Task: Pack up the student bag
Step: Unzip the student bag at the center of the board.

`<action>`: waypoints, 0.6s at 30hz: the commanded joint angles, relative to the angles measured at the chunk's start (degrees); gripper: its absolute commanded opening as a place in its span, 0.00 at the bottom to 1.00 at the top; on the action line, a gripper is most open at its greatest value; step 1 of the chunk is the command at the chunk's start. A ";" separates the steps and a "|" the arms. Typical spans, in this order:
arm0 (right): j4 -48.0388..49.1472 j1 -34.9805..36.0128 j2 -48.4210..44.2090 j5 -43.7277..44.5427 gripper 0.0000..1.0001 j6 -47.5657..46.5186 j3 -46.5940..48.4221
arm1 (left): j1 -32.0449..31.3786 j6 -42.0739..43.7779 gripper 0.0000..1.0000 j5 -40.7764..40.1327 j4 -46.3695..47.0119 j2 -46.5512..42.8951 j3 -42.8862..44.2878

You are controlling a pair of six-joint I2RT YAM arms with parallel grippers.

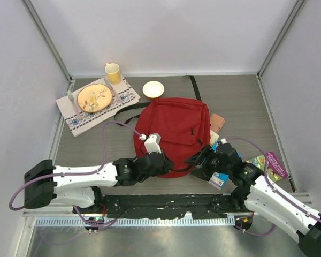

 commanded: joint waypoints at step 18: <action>2.53 2.93 -1.49 14.18 0.01 -3.88 -1.27 | -0.62 -5.62 0.00 -15.22 -25.00 -17.67 -3.66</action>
